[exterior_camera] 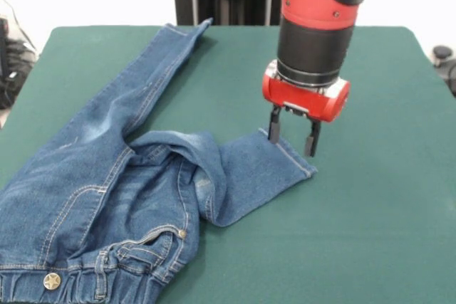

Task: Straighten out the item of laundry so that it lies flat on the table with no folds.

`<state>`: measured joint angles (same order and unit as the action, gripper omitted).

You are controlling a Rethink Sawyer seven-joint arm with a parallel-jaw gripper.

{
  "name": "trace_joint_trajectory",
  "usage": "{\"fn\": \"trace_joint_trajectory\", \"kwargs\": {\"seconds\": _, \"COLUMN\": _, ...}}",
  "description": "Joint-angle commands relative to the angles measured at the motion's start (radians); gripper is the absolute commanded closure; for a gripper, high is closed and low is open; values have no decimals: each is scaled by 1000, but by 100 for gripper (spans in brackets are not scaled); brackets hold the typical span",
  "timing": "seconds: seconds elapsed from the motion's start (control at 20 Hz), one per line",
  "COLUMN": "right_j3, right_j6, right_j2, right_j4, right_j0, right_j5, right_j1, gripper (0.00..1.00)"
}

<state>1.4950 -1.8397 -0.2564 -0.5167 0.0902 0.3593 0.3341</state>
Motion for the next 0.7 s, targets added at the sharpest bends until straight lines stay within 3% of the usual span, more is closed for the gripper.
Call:
{"fn": "trace_joint_trajectory", "kwargs": {"seconds": 0.05, "right_j3": -29, "right_j6": -277, "right_j2": -21, "right_j4": -10, "right_j0": 54, "right_j5": 94, "right_j1": -119, "gripper": 0}}
{"fn": "trace_joint_trajectory", "kwargs": {"seconds": 0.4, "right_j3": -75, "right_j6": -234, "right_j2": -65, "right_j4": 9, "right_j0": 63, "right_j5": 122, "right_j1": -146, "gripper": 0}}
{"fn": "trace_joint_trajectory", "kwargs": {"seconds": 0.7, "right_j3": -73, "right_j6": -192, "right_j2": -11, "right_j4": 1, "right_j0": 36, "right_j5": 72, "right_j1": -145, "gripper": 0}}
